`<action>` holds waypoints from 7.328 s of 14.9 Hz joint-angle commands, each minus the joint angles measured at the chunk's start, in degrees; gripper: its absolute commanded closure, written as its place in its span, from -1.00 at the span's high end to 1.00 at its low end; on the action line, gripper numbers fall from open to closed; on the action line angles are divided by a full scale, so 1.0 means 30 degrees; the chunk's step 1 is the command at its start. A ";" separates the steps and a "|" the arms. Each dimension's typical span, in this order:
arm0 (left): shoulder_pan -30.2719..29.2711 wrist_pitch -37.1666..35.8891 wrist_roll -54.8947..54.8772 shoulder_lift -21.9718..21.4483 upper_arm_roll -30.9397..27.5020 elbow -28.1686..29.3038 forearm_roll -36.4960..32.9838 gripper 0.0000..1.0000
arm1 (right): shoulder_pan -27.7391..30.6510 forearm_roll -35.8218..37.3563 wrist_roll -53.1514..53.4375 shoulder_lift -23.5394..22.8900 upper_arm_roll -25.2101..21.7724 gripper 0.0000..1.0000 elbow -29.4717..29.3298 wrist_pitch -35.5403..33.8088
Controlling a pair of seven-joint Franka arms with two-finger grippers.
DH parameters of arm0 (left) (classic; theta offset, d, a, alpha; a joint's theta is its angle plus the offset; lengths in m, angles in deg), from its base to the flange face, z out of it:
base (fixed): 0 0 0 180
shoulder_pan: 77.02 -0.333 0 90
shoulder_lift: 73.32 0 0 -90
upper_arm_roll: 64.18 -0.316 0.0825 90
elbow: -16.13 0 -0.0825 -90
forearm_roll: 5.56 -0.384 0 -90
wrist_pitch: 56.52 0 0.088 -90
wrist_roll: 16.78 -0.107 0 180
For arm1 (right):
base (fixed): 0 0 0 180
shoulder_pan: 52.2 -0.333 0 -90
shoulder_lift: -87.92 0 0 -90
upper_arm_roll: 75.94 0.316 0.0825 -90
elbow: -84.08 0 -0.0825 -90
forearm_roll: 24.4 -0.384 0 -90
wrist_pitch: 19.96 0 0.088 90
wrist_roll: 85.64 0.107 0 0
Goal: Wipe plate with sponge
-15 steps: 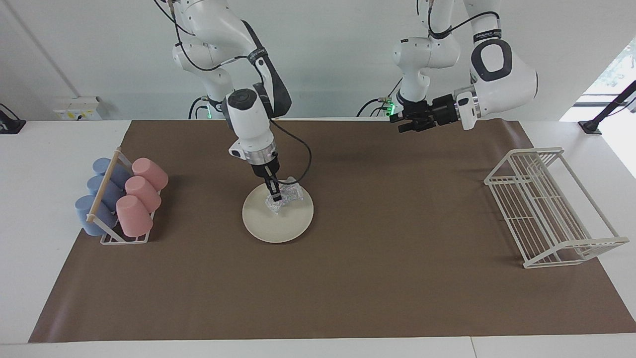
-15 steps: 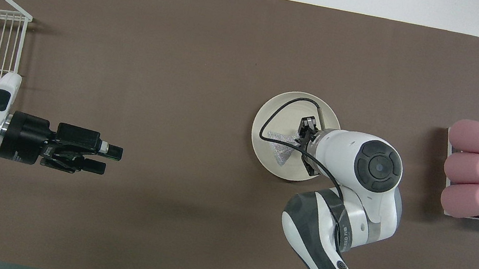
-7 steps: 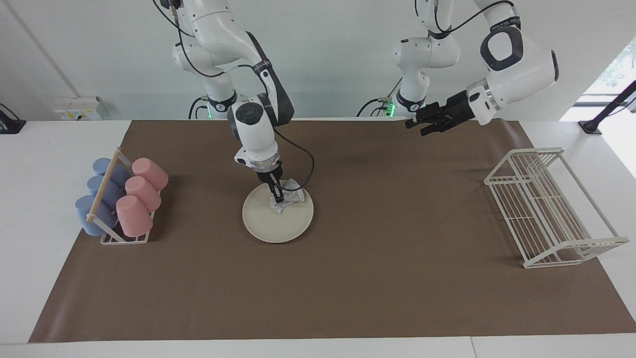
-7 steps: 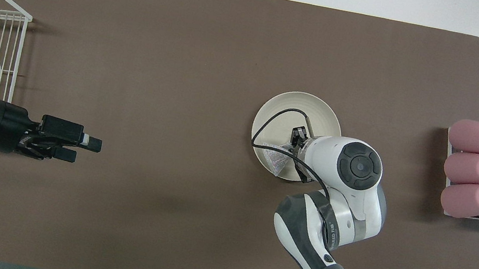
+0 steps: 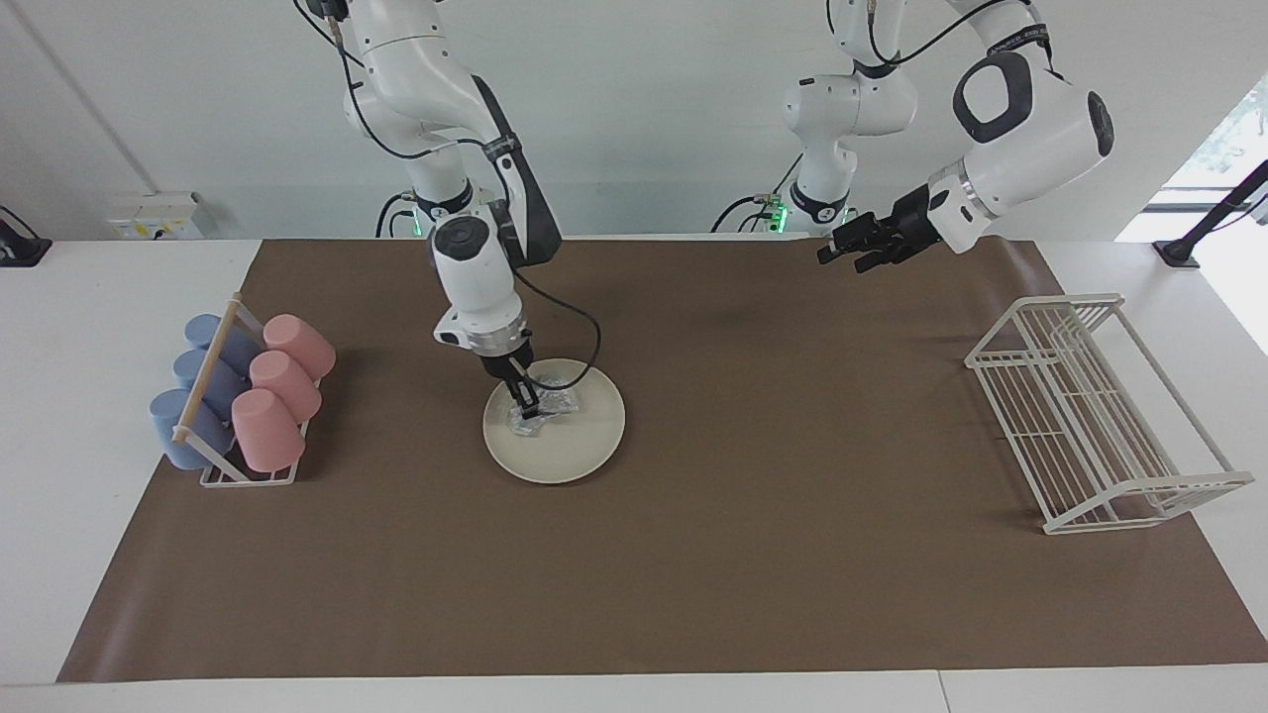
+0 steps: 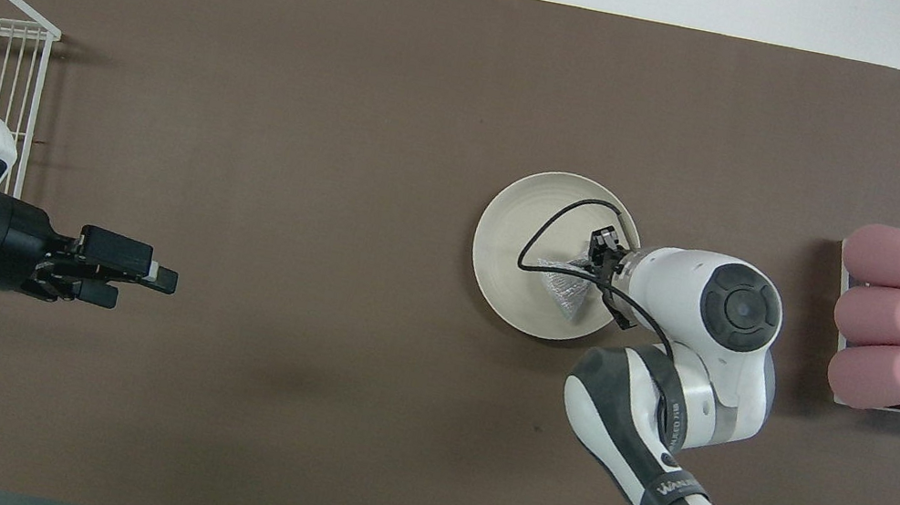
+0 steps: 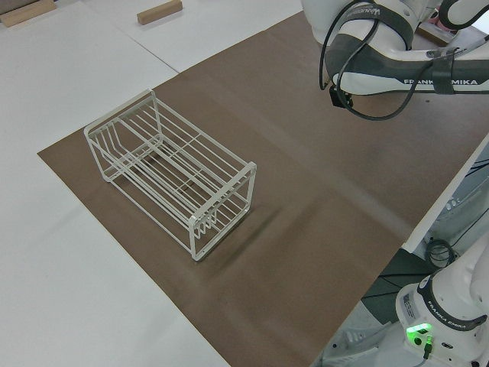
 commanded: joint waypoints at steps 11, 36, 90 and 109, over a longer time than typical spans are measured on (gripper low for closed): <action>0.0373 0.0922 0.1759 0.0187 0.0666 -0.0954 -0.2047 1.00 | -0.2300 -0.0329 0.4665 -0.1869 0.0189 -1.00 0.0609 0.3701; -0.0507 0.3204 0.1758 0.0597 0.0812 -0.1510 -0.3778 1.00 | -0.1920 -0.1091 0.2149 0.1491 -0.0016 -1.00 -0.3048 -0.5771; 0.7492 0.9417 0.4072 0.0831 0.1136 0.2035 1.6115 -1.00 | -0.5231 0.1136 1.1881 0.4399 0.0542 1.00 -0.7917 -1.3405; -0.2084 -0.1031 0.5509 0.2293 0.1047 -0.1591 0.7446 -1.00 | 0.4523 0.1136 -1.8082 0.6156 0.0424 1.00 -0.8443 -1.8503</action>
